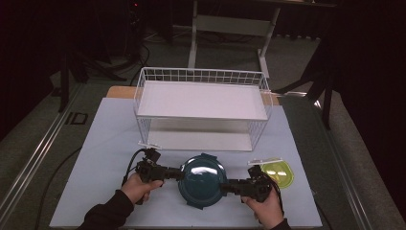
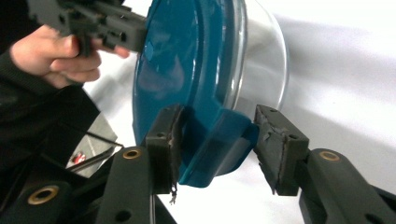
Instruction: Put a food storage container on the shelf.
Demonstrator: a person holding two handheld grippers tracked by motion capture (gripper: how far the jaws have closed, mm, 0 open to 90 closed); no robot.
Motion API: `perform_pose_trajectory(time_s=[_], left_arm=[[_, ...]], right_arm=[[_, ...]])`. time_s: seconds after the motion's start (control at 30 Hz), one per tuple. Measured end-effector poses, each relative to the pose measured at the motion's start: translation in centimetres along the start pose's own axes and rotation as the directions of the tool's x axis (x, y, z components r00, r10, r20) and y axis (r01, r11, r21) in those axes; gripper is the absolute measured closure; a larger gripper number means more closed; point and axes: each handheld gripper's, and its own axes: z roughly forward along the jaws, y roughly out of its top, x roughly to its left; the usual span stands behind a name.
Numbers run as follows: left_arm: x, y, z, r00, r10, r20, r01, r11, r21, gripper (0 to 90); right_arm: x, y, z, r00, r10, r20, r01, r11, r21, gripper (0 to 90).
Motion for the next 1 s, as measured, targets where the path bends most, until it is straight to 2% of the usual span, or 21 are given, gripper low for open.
perform_pose_trajectory(time_s=[0.17, 0.2, 0.3, 0.4, 0.53, 0.63, 0.73, 0.97, 1.0], left_arm=[[0.4, 0.2, 0.1, 0.9998, 0.001, 0.018, -0.001, 1.0, -0.003, 63.3], [0.3, 0.1, 0.1, 0.9997, 0.017, 0.016, -0.017, 0.9998, 0.011, 63.3], [0.3, -0.1, 0.1, 0.9997, 0.018, 0.018, -0.018, 0.9986, 0.05, 64.0], [0.0, 0.0, 0.0, 0.9998, 0.018, -0.003, -0.017, 0.9977, 0.065, 64.8], [0.0, 0.1, 0.1, 0.9997, -0.021, -0.015, 0.022, 0.998, 0.058, 65.3], [-0.1, 0.1, 0.1, 0.9996, -0.023, -0.018, 0.024, 0.9982, 0.056, 65.2], [-0.4, -0.2, 0.0, 0.999, -0.026, -0.036, 0.028, 0.9983, 0.051, 65.3], [-0.9, -0.6, -0.2, 0.9979, -0.029, -0.058, 0.031, 0.9988, 0.038, 65.8], [-1.2, -0.6, -0.4, 0.9973, -0.028, -0.067, 0.03, 0.9992, 0.025, 66.8]], right_arm=[[-0.1, 0.1, 0.0, 0.9999, 0.01, -0.014, -0.01, 1.0, -0.003, 53.8], [-0.2, 0.0, 0.0, 0.9997, 0.014, -0.018, -0.014, 1.0, -0.001, 53.8], [-0.5, 0.0, 0.0, 0.999, 0.034, -0.029, -0.034, 0.999, -0.001, 53.8], [-0.3, 0.0, 0.0, 0.9996, 0.018, -0.023, -0.018, 1.0, 0.005, 53.9], [-0.4, 0.0, 0.0, 0.999, 0.039, -0.022, -0.039, 0.999, -0.005, 54.0], [-0.3, 0.0, 0.0, 0.999, 0.041, -0.019, -0.042, 0.999, -0.011, 54.0], [-0.5, 0.0, 0.0, 0.997, 0.066, -0.039, -0.067, 0.998, -0.021, 55.6], [-0.3, 0.1, 0.0, 0.9967, 0.067, -0.046, -0.067, 0.998, -0.014, 56.7], [-0.4, 0.1, 0.0, 0.9953, 0.081, -0.054, -0.082, 0.997, -0.014, 57.3]])
